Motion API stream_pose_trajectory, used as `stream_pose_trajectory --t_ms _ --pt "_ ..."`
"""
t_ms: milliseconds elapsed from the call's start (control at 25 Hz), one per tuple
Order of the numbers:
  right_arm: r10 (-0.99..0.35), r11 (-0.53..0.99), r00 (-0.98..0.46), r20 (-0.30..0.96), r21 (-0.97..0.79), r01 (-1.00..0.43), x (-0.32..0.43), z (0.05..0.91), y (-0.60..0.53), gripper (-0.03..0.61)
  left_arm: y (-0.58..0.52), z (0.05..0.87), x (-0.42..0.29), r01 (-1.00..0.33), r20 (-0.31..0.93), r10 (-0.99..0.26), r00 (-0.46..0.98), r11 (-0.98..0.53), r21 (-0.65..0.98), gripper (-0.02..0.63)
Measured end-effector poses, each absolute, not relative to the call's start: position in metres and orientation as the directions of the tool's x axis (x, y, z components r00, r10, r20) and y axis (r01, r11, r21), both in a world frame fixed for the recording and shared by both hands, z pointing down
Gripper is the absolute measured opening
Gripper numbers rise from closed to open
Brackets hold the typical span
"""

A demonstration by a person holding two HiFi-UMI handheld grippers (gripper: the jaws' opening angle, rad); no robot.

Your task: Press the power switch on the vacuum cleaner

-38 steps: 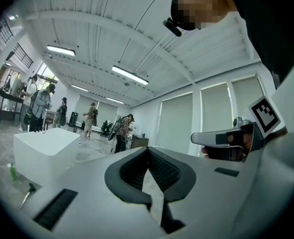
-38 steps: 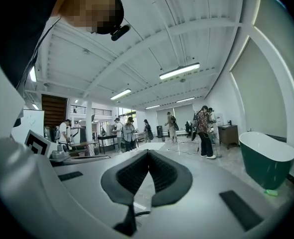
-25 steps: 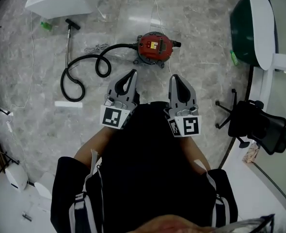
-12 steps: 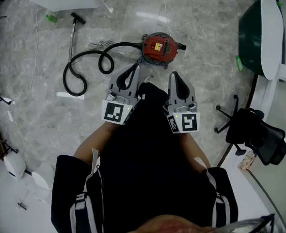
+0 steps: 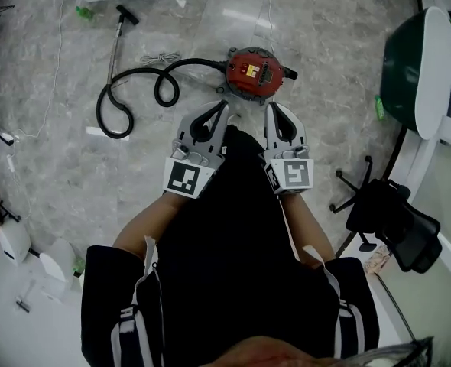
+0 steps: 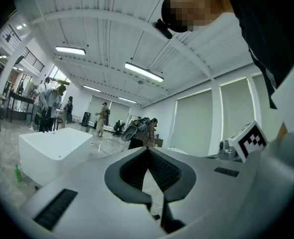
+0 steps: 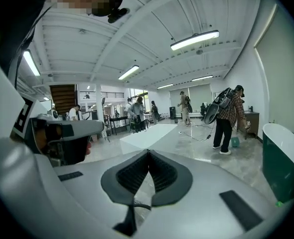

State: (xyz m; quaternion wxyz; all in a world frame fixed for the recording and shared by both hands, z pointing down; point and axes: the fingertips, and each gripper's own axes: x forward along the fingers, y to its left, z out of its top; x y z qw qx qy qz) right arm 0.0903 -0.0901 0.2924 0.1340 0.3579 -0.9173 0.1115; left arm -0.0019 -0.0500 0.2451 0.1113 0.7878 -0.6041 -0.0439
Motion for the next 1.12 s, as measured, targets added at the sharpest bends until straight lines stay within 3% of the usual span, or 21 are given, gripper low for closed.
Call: stream_pose_trajectory --t_ms 600,1120 --pt "-0.442 0.835 -0.709 0.549 -0.038 -0.550 0.060 0.416 -0.157 0.015 -0.080 0.304 -0.011 -0.953 0.182 -0.965 0.188 -0.134 0.272 0.018" --pt "-0.334 0.894 -0.632 0.699 0.023 -0.447 0.062 0.552 -0.186 0.015 -0.089 0.349 0.014 -0.942 0.234 -0.949 0.211 -0.134 0.306 0.018"
